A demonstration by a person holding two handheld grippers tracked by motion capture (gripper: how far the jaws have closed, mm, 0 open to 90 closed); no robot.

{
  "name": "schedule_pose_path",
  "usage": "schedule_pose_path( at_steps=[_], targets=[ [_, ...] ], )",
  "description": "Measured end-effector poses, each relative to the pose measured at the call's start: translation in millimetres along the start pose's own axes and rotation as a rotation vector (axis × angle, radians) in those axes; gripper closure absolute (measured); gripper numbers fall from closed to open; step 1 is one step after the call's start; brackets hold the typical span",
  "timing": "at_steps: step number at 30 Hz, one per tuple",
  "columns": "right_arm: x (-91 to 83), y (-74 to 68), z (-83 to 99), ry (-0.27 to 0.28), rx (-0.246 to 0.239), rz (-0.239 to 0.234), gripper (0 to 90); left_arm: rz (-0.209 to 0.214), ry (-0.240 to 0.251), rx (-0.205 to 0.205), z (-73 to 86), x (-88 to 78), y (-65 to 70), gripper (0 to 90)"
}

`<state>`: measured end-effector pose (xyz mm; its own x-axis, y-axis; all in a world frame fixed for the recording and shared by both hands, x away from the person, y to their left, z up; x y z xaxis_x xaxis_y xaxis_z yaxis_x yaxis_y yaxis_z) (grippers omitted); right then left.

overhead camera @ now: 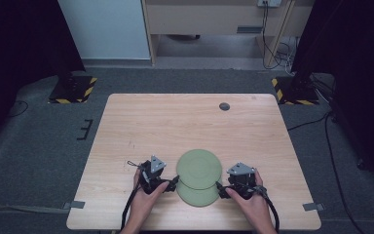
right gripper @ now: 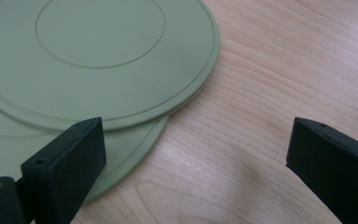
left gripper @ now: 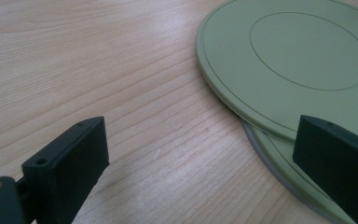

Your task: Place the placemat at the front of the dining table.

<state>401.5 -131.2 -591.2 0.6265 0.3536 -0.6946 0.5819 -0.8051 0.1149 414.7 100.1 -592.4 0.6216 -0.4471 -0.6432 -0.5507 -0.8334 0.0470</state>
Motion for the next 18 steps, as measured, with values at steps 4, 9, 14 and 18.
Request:
schedule_pose_path(
  at_steps=[4,9,14,18],
  targets=[
    [-9.3,3.0,-9.5,-0.012,-0.033,-0.022,5.0,-0.001,0.003,0.001,-1.0,-2.6,-2.5,2.9],
    [-16.6,8.0,-30.9,-0.044,-0.100,-0.048,8.3,0.000,0.011,0.003,-4.2,-6.0,-3.1,2.9],
    [-8.8,8.9,-50.2,-0.078,-0.139,-0.097,12.2,-0.005,0.020,-0.007,-6.8,-8.3,-6.6,3.1],
    [2.7,7.8,-61.8,-0.105,-0.148,-0.128,13.8,0.001,0.018,-0.009,-7.9,-8.8,-7.5,3.1]
  ],
)
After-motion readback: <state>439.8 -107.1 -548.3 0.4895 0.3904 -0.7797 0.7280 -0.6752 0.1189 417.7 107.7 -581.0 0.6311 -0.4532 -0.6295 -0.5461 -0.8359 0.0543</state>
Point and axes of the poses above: each handheld gripper's, and its own axes: x roughly forward along the jaws, z roughly out of its underside, y roughly to its right, the point moved 10 cm from there along x, roughly forward along the jaws, and after that the axes turned 1 degree about -x, right-handed, at the moved point
